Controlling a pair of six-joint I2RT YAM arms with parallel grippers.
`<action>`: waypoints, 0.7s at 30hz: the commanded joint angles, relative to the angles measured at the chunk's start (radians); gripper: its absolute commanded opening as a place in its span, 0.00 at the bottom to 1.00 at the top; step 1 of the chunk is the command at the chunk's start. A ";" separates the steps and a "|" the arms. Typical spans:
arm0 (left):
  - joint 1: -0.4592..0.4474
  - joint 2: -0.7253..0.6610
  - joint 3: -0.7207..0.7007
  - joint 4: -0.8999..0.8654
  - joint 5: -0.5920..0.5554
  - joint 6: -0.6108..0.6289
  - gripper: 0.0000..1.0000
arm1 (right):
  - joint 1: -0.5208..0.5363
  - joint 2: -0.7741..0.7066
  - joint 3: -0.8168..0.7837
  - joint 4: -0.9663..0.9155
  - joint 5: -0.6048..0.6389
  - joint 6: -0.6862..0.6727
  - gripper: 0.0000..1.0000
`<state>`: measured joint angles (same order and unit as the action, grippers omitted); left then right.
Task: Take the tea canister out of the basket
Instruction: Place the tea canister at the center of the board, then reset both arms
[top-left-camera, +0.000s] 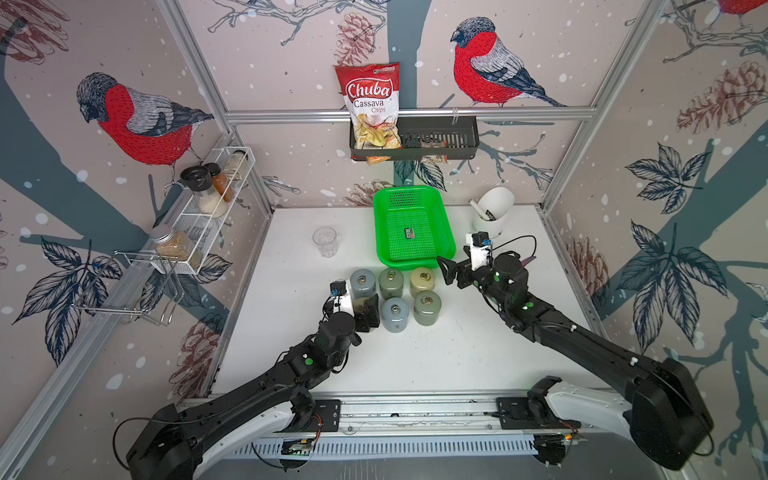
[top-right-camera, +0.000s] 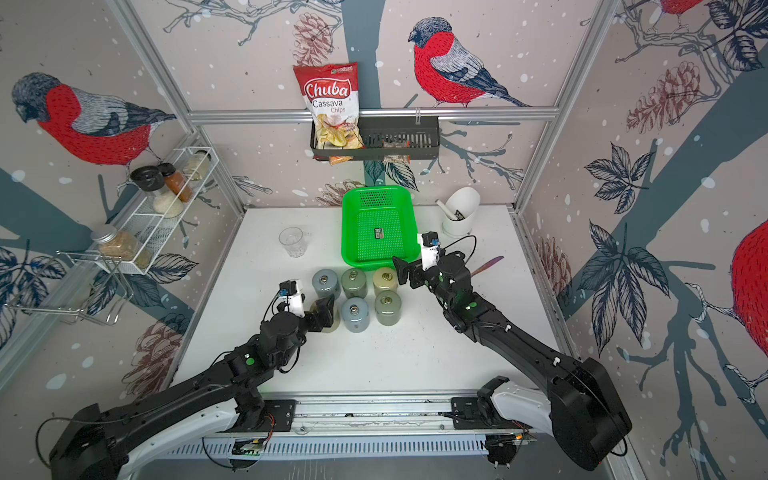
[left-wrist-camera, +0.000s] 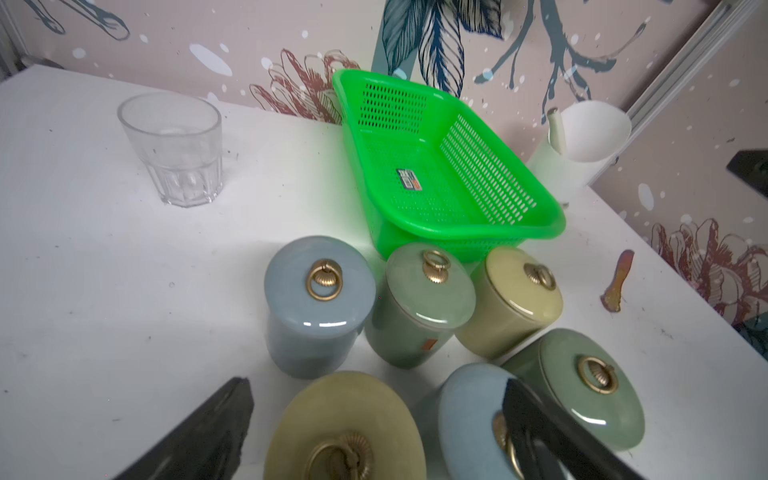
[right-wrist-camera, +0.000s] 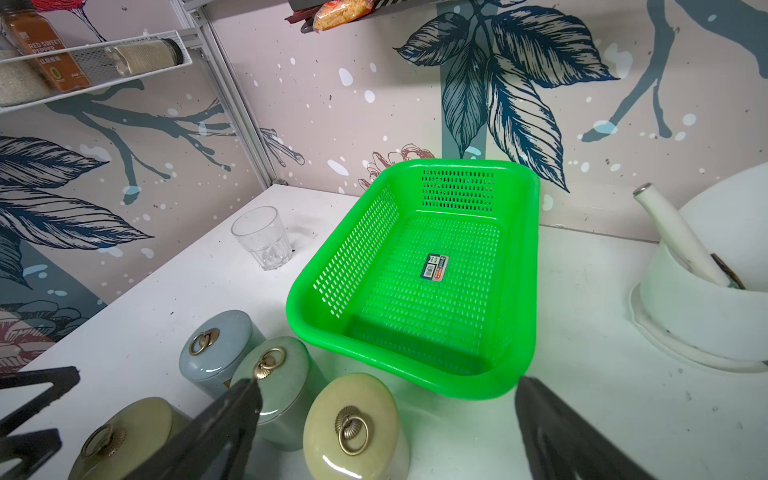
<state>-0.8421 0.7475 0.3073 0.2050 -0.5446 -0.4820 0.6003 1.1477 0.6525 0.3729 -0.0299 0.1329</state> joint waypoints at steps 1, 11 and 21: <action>0.008 -0.042 0.015 -0.012 -0.092 0.069 0.98 | -0.013 -0.028 -0.015 0.039 0.018 0.018 1.00; 0.381 -0.032 0.038 0.047 0.106 0.160 0.98 | -0.179 -0.170 -0.058 -0.017 0.188 0.079 1.00; 0.646 0.166 -0.011 0.234 0.104 0.218 0.98 | -0.419 -0.183 -0.156 -0.035 0.316 0.200 1.00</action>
<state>-0.2237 0.8806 0.3202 0.3096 -0.4232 -0.3073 0.2195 0.9524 0.5156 0.3393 0.2089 0.2874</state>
